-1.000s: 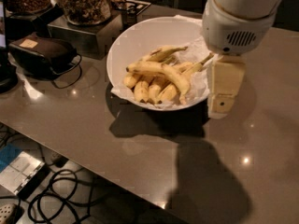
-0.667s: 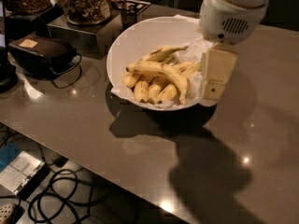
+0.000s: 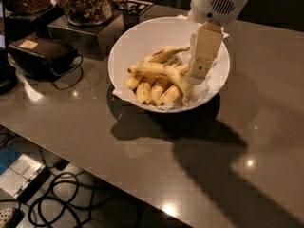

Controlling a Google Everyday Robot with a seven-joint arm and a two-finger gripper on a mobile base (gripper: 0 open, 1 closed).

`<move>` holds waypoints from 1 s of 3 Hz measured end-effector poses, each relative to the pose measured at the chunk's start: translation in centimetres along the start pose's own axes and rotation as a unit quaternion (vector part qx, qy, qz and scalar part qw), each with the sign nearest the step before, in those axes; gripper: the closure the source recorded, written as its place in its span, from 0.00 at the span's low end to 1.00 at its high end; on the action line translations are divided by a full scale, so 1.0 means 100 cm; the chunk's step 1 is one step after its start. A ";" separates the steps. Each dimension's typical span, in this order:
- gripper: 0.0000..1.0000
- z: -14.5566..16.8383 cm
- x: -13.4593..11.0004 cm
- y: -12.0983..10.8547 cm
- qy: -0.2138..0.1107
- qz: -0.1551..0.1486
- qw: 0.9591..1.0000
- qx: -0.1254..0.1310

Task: Pick banana from white bowl

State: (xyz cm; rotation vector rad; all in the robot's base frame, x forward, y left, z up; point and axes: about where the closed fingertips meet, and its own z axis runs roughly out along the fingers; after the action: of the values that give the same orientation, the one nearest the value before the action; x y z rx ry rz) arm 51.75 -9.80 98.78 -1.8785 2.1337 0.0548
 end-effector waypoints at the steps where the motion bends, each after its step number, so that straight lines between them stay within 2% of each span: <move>1: 0.00 0.009 -0.001 -0.003 -0.008 0.017 1.000 -0.005; 2: 0.16 0.023 0.006 -0.007 -0.006 0.044 0.999 -0.024; 3: 0.15 0.033 0.009 -0.014 -0.004 0.065 0.997 -0.037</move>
Offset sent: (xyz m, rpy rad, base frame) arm 0.0036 -0.0154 -0.0429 0.0114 0.1783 -0.1217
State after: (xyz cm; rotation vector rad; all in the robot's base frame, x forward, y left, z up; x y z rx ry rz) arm 53.70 -10.17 95.65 -1.7742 2.2745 0.1715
